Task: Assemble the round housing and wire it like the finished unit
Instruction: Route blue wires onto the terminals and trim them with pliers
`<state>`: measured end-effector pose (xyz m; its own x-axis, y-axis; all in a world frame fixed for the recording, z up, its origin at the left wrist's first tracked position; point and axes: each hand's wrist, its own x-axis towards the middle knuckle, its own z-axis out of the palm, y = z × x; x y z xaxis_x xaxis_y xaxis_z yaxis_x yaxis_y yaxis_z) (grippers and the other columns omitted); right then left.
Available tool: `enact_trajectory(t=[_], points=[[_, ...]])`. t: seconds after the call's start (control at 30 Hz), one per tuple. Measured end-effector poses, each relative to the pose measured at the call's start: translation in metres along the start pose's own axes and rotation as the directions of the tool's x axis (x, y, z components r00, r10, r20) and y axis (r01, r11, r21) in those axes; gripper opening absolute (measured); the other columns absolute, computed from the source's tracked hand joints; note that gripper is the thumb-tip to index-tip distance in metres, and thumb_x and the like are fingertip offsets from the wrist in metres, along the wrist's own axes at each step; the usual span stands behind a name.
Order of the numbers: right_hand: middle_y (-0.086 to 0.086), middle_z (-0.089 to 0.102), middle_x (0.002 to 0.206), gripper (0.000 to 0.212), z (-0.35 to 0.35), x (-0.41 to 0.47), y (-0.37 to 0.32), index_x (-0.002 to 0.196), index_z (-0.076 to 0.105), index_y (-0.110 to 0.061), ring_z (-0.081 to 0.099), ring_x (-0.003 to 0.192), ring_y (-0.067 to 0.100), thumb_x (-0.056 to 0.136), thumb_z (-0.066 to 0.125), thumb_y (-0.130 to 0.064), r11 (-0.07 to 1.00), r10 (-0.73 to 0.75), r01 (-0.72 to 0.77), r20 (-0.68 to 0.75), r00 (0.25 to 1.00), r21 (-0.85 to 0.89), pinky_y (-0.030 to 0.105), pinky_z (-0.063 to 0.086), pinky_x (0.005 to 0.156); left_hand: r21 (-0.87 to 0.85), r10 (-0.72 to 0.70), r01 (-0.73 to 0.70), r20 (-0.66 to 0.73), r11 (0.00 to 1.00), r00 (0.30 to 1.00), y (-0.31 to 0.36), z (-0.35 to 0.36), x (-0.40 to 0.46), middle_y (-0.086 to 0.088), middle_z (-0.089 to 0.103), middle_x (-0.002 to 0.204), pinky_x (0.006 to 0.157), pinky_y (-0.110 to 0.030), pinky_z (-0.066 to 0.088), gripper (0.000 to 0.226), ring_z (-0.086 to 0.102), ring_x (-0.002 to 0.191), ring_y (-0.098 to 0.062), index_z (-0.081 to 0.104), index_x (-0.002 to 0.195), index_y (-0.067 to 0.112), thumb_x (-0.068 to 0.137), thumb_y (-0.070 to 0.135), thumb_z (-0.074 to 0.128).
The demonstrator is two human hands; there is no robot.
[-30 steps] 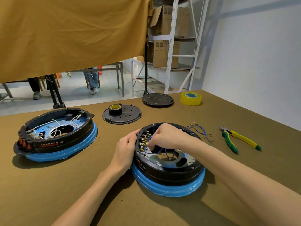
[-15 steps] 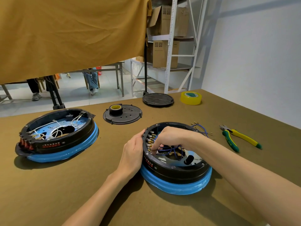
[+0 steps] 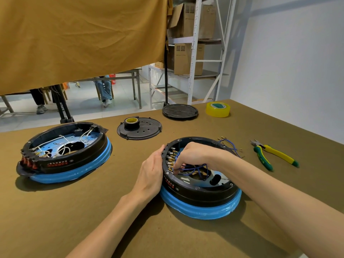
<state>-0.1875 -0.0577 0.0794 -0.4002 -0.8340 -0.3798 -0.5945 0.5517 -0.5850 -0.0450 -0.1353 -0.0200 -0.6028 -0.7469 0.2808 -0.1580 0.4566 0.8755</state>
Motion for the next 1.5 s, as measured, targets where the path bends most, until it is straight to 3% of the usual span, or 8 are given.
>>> enact_trajectory(t=[0.27, 0.57, 0.7, 0.8, 0.97, 1.13, 1.3, 1.5], points=[[0.002, 0.073, 0.108, 0.019, 0.004, -0.003, 0.002, 0.095, 0.083, -0.013, 0.061, 0.107, 0.022, 0.083, 0.079, -0.027, 0.998, -0.03, 0.032, -0.029, 0.999, 0.051, 0.033, 0.044, 0.079, 0.033, 0.005, -0.007, 0.059, 0.999, 0.998, -0.002, 0.0, -0.002, 0.009, 0.024, 0.167, 0.127, -0.029, 0.014, 0.075, 0.018, 0.151, 0.002, 0.018, 0.161, 0.028, 0.097, 0.064, 0.008], [0.006, 0.067, 0.098, 0.027, -0.003, -0.012, -0.017, 0.099, 0.074, -0.007, 0.062, 0.091, 0.025, 0.081, 0.083, -0.025, 0.997, 0.001, -0.001, 0.002, 1.0, -0.076, 0.028, 0.045, 0.066, 0.083, 0.009, -0.015, 0.068, 0.996, 0.998, -0.006, -0.001, -0.002, 0.01, 0.021, 0.168, 0.128, -0.031, 0.014, 0.076, 0.016, 0.152, 0.001, 0.015, 0.162, 0.028, 0.096, 0.065, 0.006], [0.005, 0.062, 0.089, 0.022, -0.004, -0.011, -0.017, 0.085, 0.068, -0.011, 0.058, 0.08, 0.021, 0.079, 0.083, -0.025, 0.997, 0.003, -0.003, -0.001, 1.0, -0.079, 0.028, 0.041, 0.06, 0.08, 0.013, -0.018, 0.066, 0.997, 0.998, -0.007, 0.0, -0.001, 0.01, 0.021, 0.168, 0.127, -0.029, 0.013, 0.076, 0.016, 0.151, 0.002, 0.016, 0.162, 0.029, 0.096, 0.066, 0.006], [0.0, 0.062, 0.089, 0.016, -0.003, -0.011, -0.014, 0.078, 0.069, -0.014, 0.057, 0.085, 0.018, 0.08, 0.082, -0.024, 0.999, 0.001, 0.0, 0.012, 1.0, -0.049, 0.028, 0.039, 0.064, 0.083, 0.013, -0.019, 0.067, 0.996, 0.998, -0.007, 0.001, -0.001, 0.009, 0.02, 0.168, 0.128, -0.033, 0.014, 0.074, 0.016, 0.152, 0.0, 0.015, 0.162, 0.029, 0.097, 0.064, 0.006], [0.0, 0.068, 0.099, 0.019, 0.003, -0.009, -0.009, 0.096, 0.079, -0.01, 0.059, 0.095, 0.018, 0.084, 0.079, -0.024, 1.0, -0.016, 0.016, 0.003, 1.0, -0.016, 0.026, 0.039, 0.064, 0.073, 0.019, -0.024, 0.063, 0.997, 0.998, -0.007, 0.001, -0.001, 0.009, 0.021, 0.168, 0.128, -0.031, 0.014, 0.074, 0.016, 0.152, 0.0, 0.015, 0.162, 0.027, 0.098, 0.062, 0.007], [0.004, 0.063, 0.11, 0.016, -0.005, -0.004, -0.015, 0.07, 0.071, -0.018, 0.058, 0.113, 0.026, 0.081, 0.082, -0.022, 0.999, 0.029, -0.028, 0.064, 0.998, -0.019, 0.038, 0.047, 0.091, 0.068, 0.023, -0.026, 0.052, 0.997, 0.998, -0.007, 0.001, -0.001, 0.01, 0.021, 0.168, 0.124, -0.023, 0.012, 0.08, 0.016, 0.15, 0.005, 0.017, 0.161, 0.027, 0.094, 0.068, 0.005], [0.007, 0.067, 0.116, 0.013, -0.01, -0.001, -0.02, 0.073, 0.074, -0.015, 0.06, 0.112, 0.026, 0.085, 0.078, -0.017, 0.999, 0.033, -0.028, 0.134, 0.99, -0.041, 0.039, 0.05, 0.094, 0.061, 0.021, -0.024, 0.05, 0.998, 0.999, -0.009, 0.002, 0.0, 0.011, 0.02, 0.168, 0.124, -0.023, 0.012, 0.087, 0.015, 0.15, 0.005, 0.017, 0.161, 0.028, 0.09, 0.075, 0.003], [0.002, 0.065, 0.104, 0.016, 0.003, -0.006, -0.009, 0.092, 0.073, -0.014, 0.056, 0.089, 0.016, 0.083, 0.08, -0.025, 1.0, 0.029, -0.029, 0.015, 0.999, -0.006, 0.028, 0.039, 0.067, 0.058, 0.02, -0.023, 0.058, 0.998, 0.998, -0.012, 0.003, 0.001, 0.011, 0.02, 0.168, 0.124, -0.024, 0.012, 0.08, 0.015, 0.151, 0.004, 0.015, 0.162, 0.029, 0.094, 0.071, 0.005]])
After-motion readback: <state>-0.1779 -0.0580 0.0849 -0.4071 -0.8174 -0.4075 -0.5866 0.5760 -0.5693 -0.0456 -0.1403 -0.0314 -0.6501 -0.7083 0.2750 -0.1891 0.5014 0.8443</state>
